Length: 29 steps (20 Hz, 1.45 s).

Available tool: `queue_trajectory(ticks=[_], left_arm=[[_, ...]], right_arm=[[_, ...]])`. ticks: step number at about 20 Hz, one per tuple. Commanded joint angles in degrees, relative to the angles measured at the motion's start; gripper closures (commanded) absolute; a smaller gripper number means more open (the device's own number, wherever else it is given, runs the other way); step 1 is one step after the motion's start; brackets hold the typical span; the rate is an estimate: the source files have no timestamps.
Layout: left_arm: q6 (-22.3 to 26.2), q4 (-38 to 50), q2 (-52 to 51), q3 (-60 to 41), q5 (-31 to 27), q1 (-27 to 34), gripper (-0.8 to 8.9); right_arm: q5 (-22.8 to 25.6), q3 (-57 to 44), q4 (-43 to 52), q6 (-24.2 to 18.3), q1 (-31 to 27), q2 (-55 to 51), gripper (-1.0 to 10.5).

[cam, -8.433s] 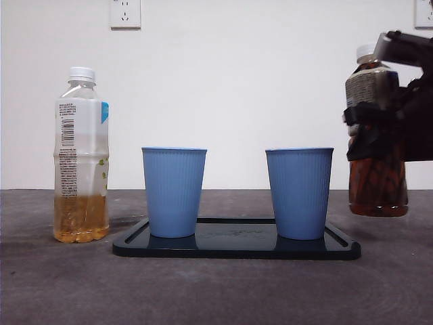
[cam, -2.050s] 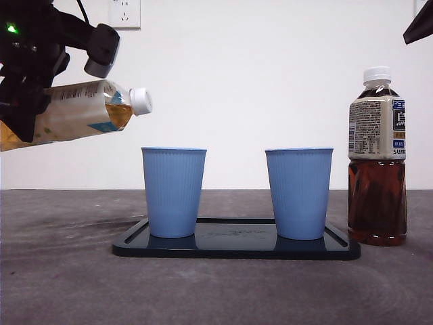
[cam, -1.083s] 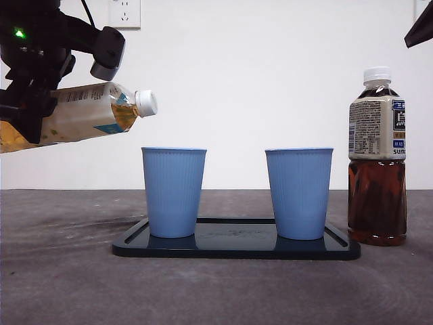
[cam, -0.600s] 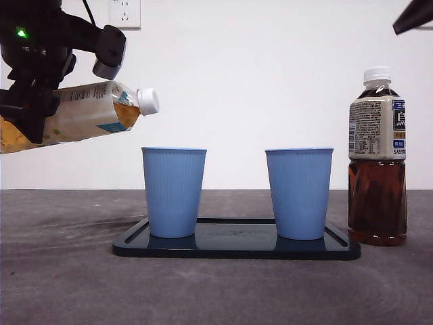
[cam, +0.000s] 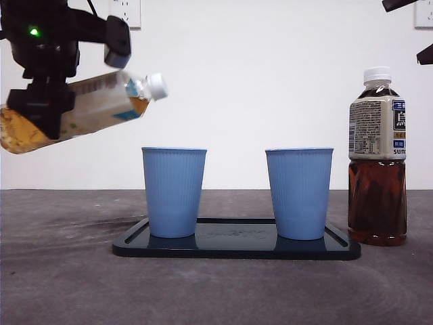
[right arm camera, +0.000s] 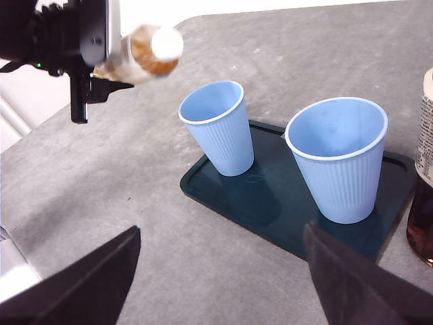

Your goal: Pour the drink into the cup

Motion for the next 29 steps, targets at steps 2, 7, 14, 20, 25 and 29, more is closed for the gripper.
queue_trajectory(ticks=[2, 7, 14, 20, 25, 29], left_arm=[[-16.9, 1.7, -0.4, 4.2, 4.5, -0.3, 6.01], [-42.3, 3.8, -5.9, 5.0, 23.2, 4.8, 6.01], [-53.4, 19.3, -9.5, -5.2, 34.3, 10.6, 6.01], [-57.8, 39.5, -9.5, -20.5, 34.9, 10.7, 6.01], [-58.1, 50.9, -8.6, -28.7, 34.9, 10.8, 6.02], [-56.7, 55.5, -6.3, -31.4, 34.9, 11.2, 6.02]], right_arm=[[0.0, 0.8, 0.6, -0.9, 0.3, 0.0, 5.6], [0.0, 0.8, -0.3, -0.9, 0.3, 0.0, 5.6], [0.1, 0.8, -0.4, -1.3, 0.3, 0.0, 5.6], [0.1, 0.8, -0.2, -1.3, 0.3, 0.0, 5.6], [0.5, 0.8, -0.2, -1.3, 0.3, 0.1, 5.6], [0.5, 0.8, -0.2, -1.3, 0.3, 0.1, 5.6]])
